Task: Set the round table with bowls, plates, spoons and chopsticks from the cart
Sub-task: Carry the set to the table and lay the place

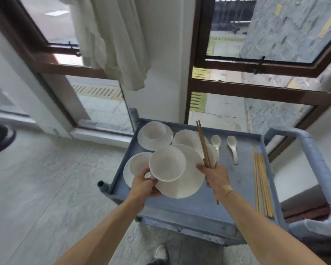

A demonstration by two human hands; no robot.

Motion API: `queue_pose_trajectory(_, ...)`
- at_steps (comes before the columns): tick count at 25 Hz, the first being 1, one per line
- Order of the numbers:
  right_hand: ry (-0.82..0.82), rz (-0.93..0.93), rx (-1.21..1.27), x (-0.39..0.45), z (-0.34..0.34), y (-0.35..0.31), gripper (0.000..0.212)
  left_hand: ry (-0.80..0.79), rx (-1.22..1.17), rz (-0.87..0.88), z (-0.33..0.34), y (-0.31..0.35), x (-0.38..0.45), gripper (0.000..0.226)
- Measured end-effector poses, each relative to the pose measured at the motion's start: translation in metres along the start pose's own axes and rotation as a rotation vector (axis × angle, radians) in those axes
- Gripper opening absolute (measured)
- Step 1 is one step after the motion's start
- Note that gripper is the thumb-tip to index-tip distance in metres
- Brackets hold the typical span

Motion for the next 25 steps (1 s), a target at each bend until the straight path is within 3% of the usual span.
queue_pose_trajectory(12,-0.469,-0.132,-0.372,-0.094,0.111,0.025,0.019,0.489,-0.092,-0.025,-0.114,-0.025,-0.172,0.036)
queue_pose_trajectory(25,-1.021,-0.296,-0.801,-0.347,0.277,0.177,0.018,1.125,-0.232,-0.047,-0.268,-0.11,-0.469,0.039)
Point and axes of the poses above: each hand's wrist, its own x-axis towards the middle knuckle, its own z-axis out of the palm, y = z × x, the point moved 2 cm from there along x, towards the middle knuckle, and after that the axes turned 14 degrees about z, right-handed, at the moved point
